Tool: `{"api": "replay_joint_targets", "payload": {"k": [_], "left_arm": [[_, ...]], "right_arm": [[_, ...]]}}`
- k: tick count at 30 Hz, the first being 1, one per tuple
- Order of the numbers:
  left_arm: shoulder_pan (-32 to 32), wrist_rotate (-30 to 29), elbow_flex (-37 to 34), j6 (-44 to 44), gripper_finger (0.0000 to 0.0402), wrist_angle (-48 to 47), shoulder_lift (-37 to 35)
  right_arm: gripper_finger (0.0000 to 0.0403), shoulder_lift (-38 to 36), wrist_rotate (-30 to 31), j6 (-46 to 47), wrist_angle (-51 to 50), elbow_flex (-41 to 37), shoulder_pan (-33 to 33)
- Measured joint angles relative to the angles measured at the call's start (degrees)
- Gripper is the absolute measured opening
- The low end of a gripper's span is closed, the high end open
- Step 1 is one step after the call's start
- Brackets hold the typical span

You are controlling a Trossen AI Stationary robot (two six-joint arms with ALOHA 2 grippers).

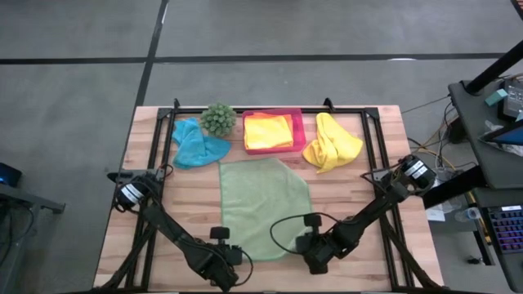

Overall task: Fold microfiber towels
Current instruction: Fold the green microfiber towel

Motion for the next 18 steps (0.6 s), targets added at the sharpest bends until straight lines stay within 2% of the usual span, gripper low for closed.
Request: {"api": "replay_joint_targets", "payload": {"k": [4, 9, 18], "left_arm": [[-0.21, 2.32, -0.13, 0.46, 0.0002, -0.05, -2.09], [-0.43, 9.62, 1.53, 1.48, 0.0001, 1.29, -7.34], [-0.65, 13.18, 2.94, 1.34, 0.0, 10.7, -13.71]], "right_arm": [[0.0009, 0.0, -1.41, 0.1, 0.05, 0.02, 1.15], [0.0009, -0.08, -5.62, 0.54, 0.47, 0.17, 2.33], [0.0009, -4.26, -13.86, -1.13, -0.11, 0.22, 3.0]]}}
